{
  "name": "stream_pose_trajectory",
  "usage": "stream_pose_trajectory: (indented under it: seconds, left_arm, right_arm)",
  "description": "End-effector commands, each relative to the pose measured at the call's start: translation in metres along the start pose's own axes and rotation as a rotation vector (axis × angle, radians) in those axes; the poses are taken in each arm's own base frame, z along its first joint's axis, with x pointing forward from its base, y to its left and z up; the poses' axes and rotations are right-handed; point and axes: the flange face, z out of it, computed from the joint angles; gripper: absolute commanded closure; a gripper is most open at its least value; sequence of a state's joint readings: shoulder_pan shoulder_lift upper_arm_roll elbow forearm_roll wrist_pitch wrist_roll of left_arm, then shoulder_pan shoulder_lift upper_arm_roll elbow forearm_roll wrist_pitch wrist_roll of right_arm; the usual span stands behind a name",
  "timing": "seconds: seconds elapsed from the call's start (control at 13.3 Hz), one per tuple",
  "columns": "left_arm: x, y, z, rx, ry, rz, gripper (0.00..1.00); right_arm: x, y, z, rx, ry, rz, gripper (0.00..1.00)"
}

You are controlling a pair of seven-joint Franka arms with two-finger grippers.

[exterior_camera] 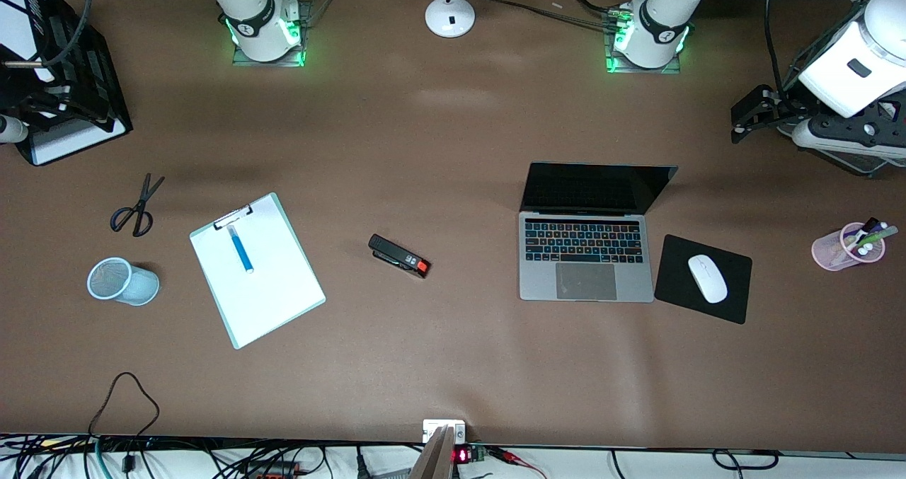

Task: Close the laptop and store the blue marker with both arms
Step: 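Move the left gripper toward the open laptop's screen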

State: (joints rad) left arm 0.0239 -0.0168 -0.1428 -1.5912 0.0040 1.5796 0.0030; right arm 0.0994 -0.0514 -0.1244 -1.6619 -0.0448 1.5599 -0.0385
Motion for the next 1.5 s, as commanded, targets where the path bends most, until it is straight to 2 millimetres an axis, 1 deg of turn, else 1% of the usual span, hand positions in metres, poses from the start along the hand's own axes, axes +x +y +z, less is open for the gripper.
stream_pose_trajectory:
  seconds: [0.0, 0.23, 0.3, 0.38, 0.45, 0.6, 0.75, 0.98, 1.13, 1.28, 1.35, 1.43]
  left_arm:
    - [-0.004, -0.002, -0.008, -0.013, -0.011, 0.012, 0.0]
    - [-0.002, -0.006, -0.006, -0.009, -0.014, 0.004, 0.0]
    - [0.0, -0.007, -0.001, -0.011, -0.023, 0.007, 0.0]
    - [0.006, -0.007, 0.01, -0.009, -0.045, 0.007, 0.0]
    - [0.01, -0.009, 0.017, -0.011, -0.057, 0.009, 0.0]
    - [0.011, -0.008, 0.018, -0.01, -0.058, 0.006, 0.0]
    - [0.016, -0.014, 0.033, -0.017, -0.09, -0.006, 0.0]
    - [0.008, 0.001, 0.045, -0.016, -0.181, -0.003, 0.0]
    - [0.002, 0.003, 0.054, -0.023, -0.23, -0.043, 0.0]
    - [-0.007, 0.024, 0.067, -0.007, -0.289, -0.088, 0.0]
    - [-0.011, 0.034, 0.078, 0.008, -0.318, -0.13, 0.0]
    - [-0.015, 0.046, 0.089, 0.014, -0.345, -0.177, 0.0]
  right_arm:
    - [-0.004, 0.002, -0.002, 0.002, 0.001, 0.006, 0.0]
    - [-0.004, 0.0, -0.002, 0.002, 0.001, 0.003, 0.0]
    - [-0.004, 0.0, -0.002, 0.002, 0.001, 0.003, 0.0]
    - [-0.004, 0.0, -0.002, 0.002, 0.001, 0.003, 0.0]
    - [-0.004, 0.0, -0.002, 0.003, 0.002, 0.003, 0.0]
    - [-0.004, 0.001, -0.002, 0.004, 0.001, 0.006, 0.0]
    - [-0.004, 0.0, -0.002, 0.002, 0.001, 0.003, 0.0]
    - [-0.001, -0.001, -0.001, -0.001, 0.011, 0.0, 0.0]
    - [0.004, -0.001, -0.001, 0.0, 0.014, 0.001, 0.0]
    - [0.006, 0.003, -0.004, 0.001, 0.023, 0.012, 0.0]
    - [0.011, 0.004, 0.003, 0.0, 0.009, 0.013, 0.0]
    - [0.019, 0.001, 0.016, -0.007, -0.015, 0.008, 0.0]
